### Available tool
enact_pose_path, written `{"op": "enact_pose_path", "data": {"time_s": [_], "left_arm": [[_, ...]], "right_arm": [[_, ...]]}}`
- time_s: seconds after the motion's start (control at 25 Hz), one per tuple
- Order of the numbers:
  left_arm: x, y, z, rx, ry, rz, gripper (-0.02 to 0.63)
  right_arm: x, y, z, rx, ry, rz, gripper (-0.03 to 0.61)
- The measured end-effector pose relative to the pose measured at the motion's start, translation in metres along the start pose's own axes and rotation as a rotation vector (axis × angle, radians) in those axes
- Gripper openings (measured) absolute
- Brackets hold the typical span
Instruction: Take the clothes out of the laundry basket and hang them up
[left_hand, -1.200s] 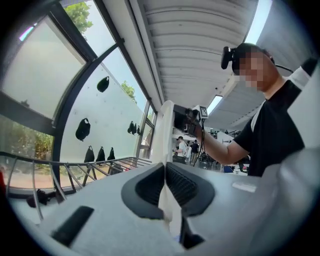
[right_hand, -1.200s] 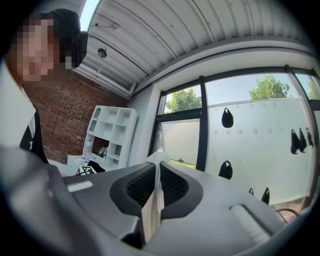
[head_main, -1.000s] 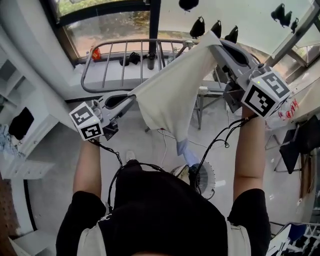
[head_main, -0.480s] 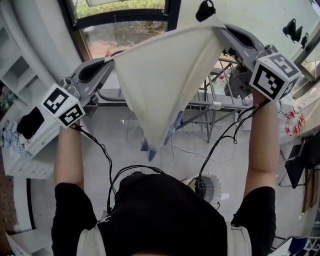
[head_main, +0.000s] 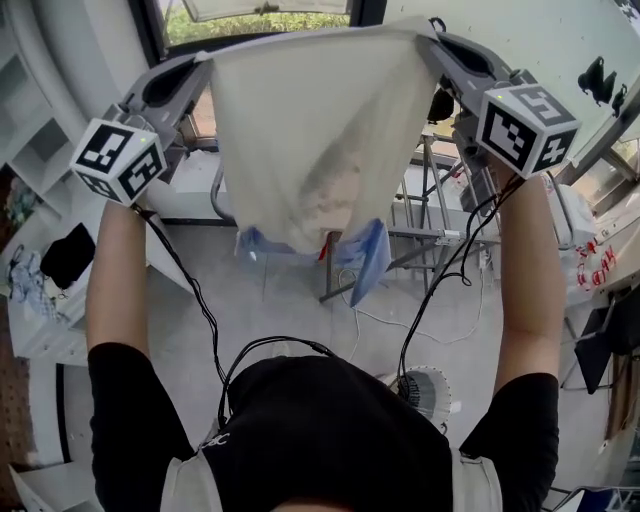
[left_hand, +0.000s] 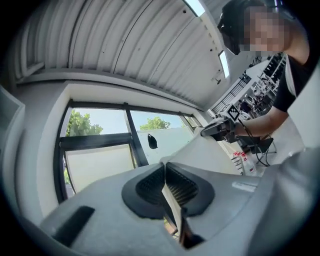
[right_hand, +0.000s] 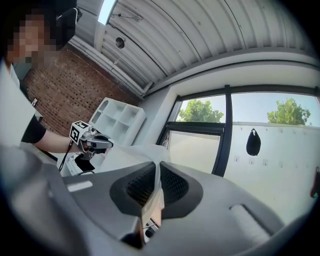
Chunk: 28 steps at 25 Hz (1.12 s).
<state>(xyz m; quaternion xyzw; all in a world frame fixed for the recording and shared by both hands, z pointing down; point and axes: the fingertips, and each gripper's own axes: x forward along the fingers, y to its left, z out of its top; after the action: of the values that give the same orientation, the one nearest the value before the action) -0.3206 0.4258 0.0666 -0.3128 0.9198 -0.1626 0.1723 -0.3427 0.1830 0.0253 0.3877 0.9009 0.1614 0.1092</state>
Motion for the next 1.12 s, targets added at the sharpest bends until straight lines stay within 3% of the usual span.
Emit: {"op": "enact_pose_path", "data": {"time_s": [0.24,0.52,0.8,1.0,1.12], "left_arm": [[0.018,0.066,0.027,0.105,-0.037,0.094,0.014],[0.035,0.137,0.021,0.138,-0.048,0.155,0.014],[0.069,0.182,-0.025,0.301,0.030,0.188,0.014],[0.108,0.194,-0.077,0.433,0.142,0.194,0.014],[0.138,0.205,-0.098,0.452,0.177,0.212,0.014]], "right_arm": [[0.065,-0.027,0.032,-0.086,-0.006,-0.044,0.023],[0.163,-0.053,0.042,-0.222,0.011,-0.114,0.023],[0.251,-0.079,-0.007,-0.198,0.006,-0.155,0.023],[0.284,-0.108,-0.062,-0.290,0.062,-0.153,0.025],[0.307,-0.135,-0.080,-0.354,0.071,-0.156,0.024]]}}
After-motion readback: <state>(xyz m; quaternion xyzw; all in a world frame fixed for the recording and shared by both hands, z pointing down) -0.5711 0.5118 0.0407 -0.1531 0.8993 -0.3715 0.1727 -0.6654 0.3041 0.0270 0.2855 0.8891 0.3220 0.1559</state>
